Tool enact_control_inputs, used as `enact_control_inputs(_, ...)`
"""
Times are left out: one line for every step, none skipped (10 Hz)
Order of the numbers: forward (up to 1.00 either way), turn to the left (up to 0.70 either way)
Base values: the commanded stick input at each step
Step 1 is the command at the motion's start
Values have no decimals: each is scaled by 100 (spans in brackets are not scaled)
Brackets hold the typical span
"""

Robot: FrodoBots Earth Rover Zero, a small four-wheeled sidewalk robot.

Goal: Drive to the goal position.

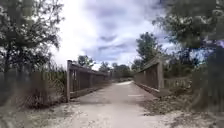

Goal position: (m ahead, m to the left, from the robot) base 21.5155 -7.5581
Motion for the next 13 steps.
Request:
enact_control_inputs(85, 0)
enact_control_inputs(85, 0)
enact_control_inputs(85, 0)
enact_control_inputs(85, 0)
enact_control_inputs(85, 0)
enact_control_inputs(85, 0)
enact_control_inputs(85, 0)
enact_control_inputs(85, 0)
enact_control_inputs(85, 0)
enact_control_inputs(85, 34)
enact_control_inputs(85, 34)
enact_control_inputs(85, 34)
enact_control_inputs(85, 4)
